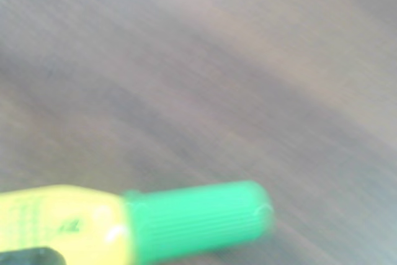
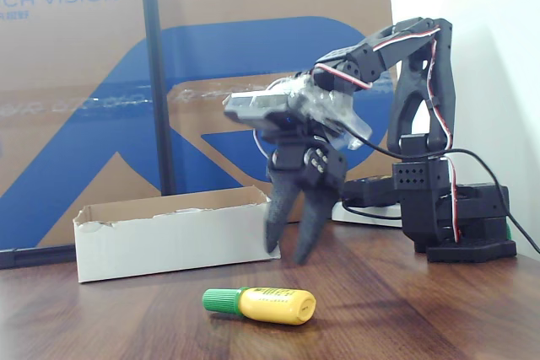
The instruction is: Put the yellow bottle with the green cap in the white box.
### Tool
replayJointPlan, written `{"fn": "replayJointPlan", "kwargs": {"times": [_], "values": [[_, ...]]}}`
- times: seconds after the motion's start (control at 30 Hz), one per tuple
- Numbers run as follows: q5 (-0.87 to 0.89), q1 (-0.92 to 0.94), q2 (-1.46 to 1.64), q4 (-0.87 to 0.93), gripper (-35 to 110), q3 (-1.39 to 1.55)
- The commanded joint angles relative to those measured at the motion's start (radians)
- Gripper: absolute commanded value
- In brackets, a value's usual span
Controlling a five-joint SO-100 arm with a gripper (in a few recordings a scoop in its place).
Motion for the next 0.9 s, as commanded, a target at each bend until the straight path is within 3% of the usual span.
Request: {"fn": "replayJointPlan", "kwargs": {"times": [0.0, 0.87], "values": [[-0.014, -0.032, 0.005, 0.011, 21, -0.089], [-0.023, 0.014, -0.302, -0.003, 25, -0.275]]}}
